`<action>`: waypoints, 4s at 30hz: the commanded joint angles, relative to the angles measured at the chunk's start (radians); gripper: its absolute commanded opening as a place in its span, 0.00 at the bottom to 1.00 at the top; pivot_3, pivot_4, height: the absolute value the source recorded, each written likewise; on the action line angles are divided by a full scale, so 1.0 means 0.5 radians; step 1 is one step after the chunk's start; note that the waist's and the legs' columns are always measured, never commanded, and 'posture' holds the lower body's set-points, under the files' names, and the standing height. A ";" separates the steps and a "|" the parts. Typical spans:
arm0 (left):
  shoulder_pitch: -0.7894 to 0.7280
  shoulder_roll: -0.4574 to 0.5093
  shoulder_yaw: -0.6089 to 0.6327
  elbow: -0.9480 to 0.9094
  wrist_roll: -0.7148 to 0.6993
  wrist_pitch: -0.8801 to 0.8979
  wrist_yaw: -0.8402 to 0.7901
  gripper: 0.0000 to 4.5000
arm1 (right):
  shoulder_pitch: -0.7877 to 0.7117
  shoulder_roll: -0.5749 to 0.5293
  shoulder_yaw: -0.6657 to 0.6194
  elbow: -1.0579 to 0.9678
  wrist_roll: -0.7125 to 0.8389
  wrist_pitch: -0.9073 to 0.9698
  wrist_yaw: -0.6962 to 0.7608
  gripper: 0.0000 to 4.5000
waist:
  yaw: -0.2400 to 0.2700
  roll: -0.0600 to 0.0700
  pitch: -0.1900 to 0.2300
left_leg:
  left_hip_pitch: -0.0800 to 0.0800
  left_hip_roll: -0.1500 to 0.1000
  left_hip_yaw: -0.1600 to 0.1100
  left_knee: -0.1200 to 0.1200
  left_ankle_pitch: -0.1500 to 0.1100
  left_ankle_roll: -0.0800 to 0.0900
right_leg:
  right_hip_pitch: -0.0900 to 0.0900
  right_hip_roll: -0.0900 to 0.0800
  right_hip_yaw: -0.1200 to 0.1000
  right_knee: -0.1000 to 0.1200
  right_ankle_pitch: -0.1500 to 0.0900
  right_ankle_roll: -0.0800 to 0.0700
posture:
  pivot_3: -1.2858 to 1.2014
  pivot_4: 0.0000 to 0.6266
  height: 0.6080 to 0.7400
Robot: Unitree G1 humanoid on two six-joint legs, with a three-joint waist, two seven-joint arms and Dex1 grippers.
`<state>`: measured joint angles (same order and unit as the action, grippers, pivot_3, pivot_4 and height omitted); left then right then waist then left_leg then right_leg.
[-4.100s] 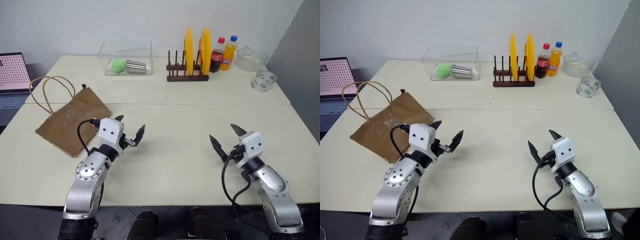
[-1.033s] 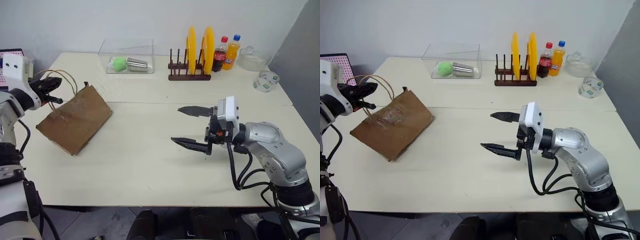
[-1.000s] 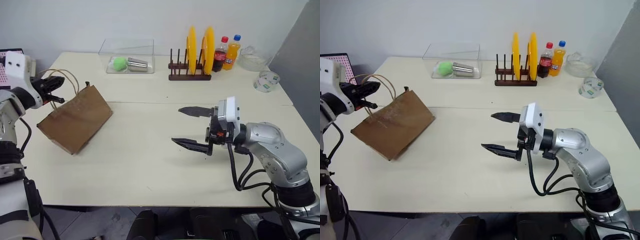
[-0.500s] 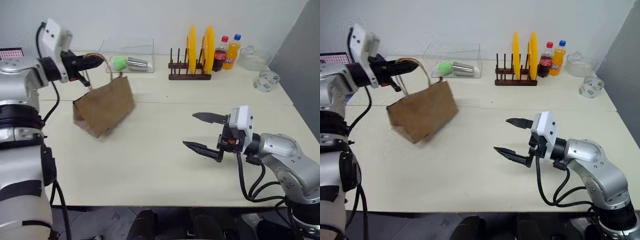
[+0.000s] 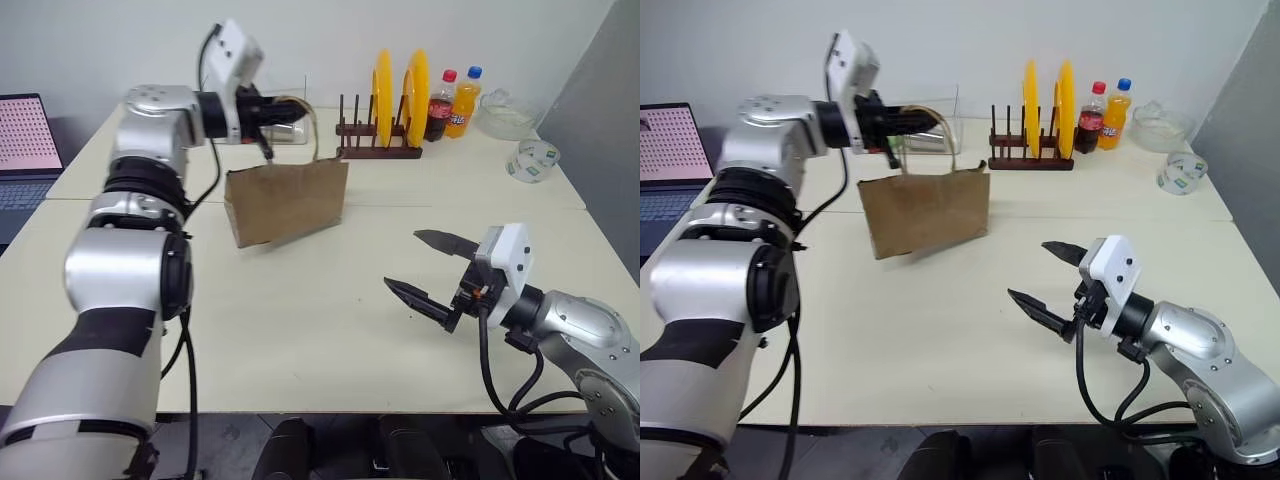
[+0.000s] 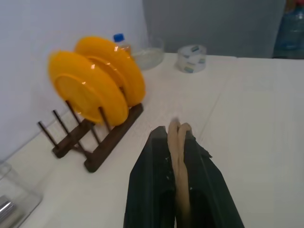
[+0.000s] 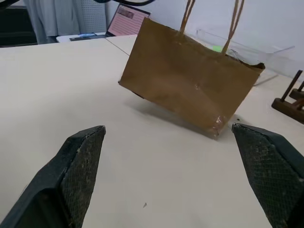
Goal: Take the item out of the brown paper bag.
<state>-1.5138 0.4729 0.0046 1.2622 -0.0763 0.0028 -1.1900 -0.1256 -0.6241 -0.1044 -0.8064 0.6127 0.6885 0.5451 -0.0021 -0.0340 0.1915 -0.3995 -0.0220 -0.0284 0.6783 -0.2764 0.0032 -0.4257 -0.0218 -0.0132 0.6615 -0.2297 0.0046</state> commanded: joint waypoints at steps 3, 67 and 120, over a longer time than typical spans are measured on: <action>-0.191 -0.090 0.052 0.036 0.026 -0.128 0.027 0.01 | 0.110 -0.012 -0.118 -0.178 0.055 0.045 -0.115 1.00 | -0.005 0.000 0.001 | 0.000 0.000 0.000 0.000 0.000 0.000 | 0.000 0.000 0.000 0.000 0.000 0.000 | 0.52 0.24 1.00; -0.019 -0.191 -0.140 0.181 0.711 -0.829 0.601 0.53 | 0.112 0.016 0.061 -0.326 0.173 0.120 -0.483 1.00 | -0.003 -0.001 0.001 | 0.003 -0.001 0.002 0.002 0.000 0.000 | 0.000 0.002 0.002 0.005 0.003 -0.002 | 0.52 0.24 1.00; 3.538 -0.305 0.322 -4.060 -0.387 0.671 1.464 0.80 | -2.744 0.753 1.115 4.244 -1.951 -1.900 -0.061 0.01 | -0.015 0.006 -0.002 | 0.035 0.003 0.007 -0.005 0.001 -0.002 | 0.021 0.000 0.010 0.005 0.006 -0.019 | 0.52 0.24 1.00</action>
<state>0.2477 0.3135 0.1812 -0.7603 -0.2790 0.3779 -0.4489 -1.4594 -0.2447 0.4400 1.3121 -0.3232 -0.2277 0.5263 -0.0094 -0.0309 0.1904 -0.3821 -0.0206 -0.0248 0.6756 -0.2761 0.0023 -0.4153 -0.0219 -0.0082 0.6638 -0.2268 -0.0048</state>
